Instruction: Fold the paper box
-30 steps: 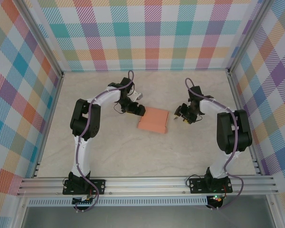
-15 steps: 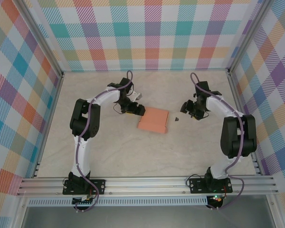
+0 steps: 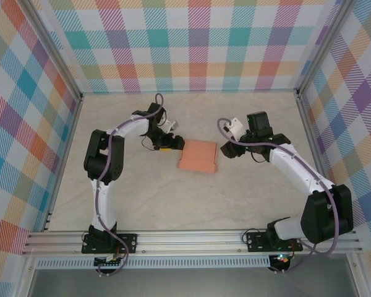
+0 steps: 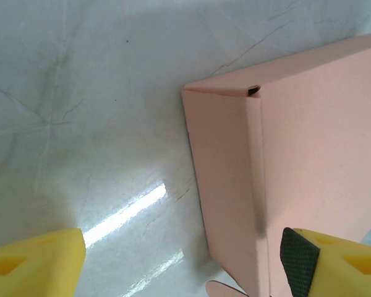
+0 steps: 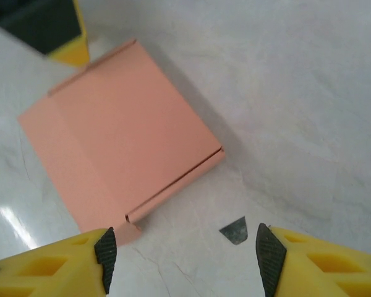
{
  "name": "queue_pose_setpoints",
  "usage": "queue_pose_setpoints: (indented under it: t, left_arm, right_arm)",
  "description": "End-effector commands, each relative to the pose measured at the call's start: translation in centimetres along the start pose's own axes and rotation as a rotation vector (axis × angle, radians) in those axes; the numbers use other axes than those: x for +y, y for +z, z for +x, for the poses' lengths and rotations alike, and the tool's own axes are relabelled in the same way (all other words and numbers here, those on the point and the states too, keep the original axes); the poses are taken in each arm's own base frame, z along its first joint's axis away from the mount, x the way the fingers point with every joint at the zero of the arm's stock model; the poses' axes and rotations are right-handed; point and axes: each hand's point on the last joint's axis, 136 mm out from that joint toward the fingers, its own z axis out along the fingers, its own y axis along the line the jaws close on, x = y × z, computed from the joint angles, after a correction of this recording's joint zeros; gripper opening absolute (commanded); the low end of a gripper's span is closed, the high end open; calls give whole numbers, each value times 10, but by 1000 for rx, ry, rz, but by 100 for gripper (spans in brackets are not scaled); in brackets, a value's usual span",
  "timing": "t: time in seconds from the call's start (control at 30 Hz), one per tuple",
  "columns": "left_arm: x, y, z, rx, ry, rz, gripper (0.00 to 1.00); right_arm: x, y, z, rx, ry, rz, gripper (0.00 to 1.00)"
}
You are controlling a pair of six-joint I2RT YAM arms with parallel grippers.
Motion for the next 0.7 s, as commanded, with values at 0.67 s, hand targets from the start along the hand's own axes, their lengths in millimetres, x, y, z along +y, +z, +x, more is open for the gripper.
queue_pose_setpoints:
  t: [0.67]
  left_arm:
    - [-4, 15, 6, -38, -104, -9, 70]
  right_arm:
    - [-12, 74, 51, 120, -406, -49, 54]
